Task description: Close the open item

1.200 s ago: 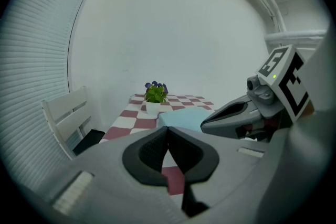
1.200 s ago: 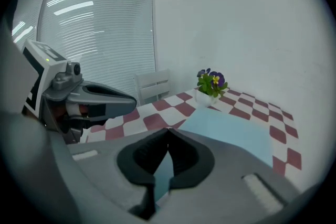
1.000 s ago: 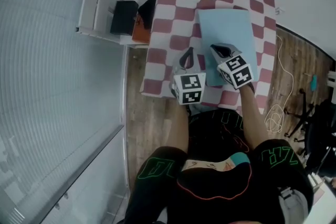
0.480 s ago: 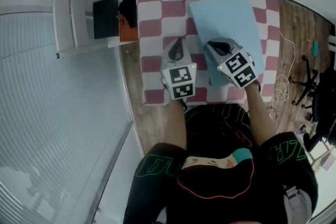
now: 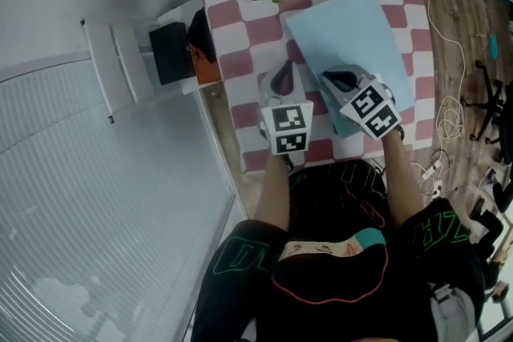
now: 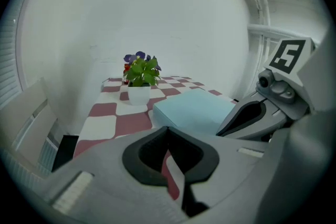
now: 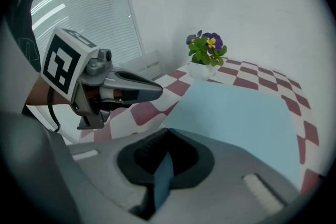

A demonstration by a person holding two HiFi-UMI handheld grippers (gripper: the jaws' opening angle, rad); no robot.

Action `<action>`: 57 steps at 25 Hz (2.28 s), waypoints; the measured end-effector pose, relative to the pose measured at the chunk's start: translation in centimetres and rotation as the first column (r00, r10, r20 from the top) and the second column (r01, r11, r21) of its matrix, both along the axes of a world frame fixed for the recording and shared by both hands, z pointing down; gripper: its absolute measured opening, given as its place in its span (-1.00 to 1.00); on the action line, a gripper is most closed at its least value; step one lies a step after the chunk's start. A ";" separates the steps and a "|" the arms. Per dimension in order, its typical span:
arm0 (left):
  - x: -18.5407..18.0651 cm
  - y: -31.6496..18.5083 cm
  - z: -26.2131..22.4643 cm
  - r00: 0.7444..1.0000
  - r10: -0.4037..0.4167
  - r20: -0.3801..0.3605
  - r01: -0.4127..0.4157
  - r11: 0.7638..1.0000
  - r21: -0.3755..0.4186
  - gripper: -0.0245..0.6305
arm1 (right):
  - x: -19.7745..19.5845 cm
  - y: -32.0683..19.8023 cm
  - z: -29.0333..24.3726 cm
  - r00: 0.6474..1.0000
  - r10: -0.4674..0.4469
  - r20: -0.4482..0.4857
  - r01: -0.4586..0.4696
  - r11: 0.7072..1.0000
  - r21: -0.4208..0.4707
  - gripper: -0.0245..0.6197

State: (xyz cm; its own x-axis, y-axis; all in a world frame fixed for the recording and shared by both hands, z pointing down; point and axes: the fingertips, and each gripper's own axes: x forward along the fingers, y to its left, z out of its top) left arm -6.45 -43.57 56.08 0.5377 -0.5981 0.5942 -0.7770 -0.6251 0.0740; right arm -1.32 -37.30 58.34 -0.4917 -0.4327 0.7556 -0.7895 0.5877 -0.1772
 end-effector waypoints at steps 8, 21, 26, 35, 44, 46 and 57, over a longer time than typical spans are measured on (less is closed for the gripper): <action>-1.0 -0.4 -4.0 0.999 0.046 -0.024 -0.044 0.996 0.081 -0.91 | 0.7 -0.3 -2.3 0.956 0.223 0.188 -0.233 0.972 0.031 -0.91; -5.6 1.8 -14.7 0.958 0.235 -0.167 -0.179 0.938 0.296 -0.91 | 0.1 1.6 -15.3 0.749 0.532 0.394 -0.659 0.657 0.366 -0.91; -7.2 2.6 -20.2 0.940 0.262 -0.219 -0.171 0.916 0.362 -0.92 | -1.3 3.0 -22.7 0.753 0.527 0.394 -0.656 0.561 0.505 -0.91; -5.2 4.0 -27.2 0.880 0.322 -0.348 -0.157 0.890 0.428 -0.91 | 1.9 7.1 -31.4 0.673 0.621 0.403 -0.697 0.348 0.627 -0.91; -1.4 7.0 -30.8 0.842 0.425 -0.333 -0.209 0.825 0.526 -0.91 | 6.4 12.7 -33.6 0.546 0.775 0.319 -0.679 0.186 0.710 -0.91; -0.4 7.7 -30.9 0.838 0.439 -0.323 -0.220 0.814 0.538 -0.91 | 7.0 13.4 -33.5 0.545 0.783 0.300 -0.666 0.187 0.722 -0.91; 4.6 10.2 -31.0 0.821 0.480 -0.311 -0.250 0.790 0.559 -0.91 | 11.3 16.5 -33.5 0.530 0.802 0.274 -0.645 0.172 0.745 -0.91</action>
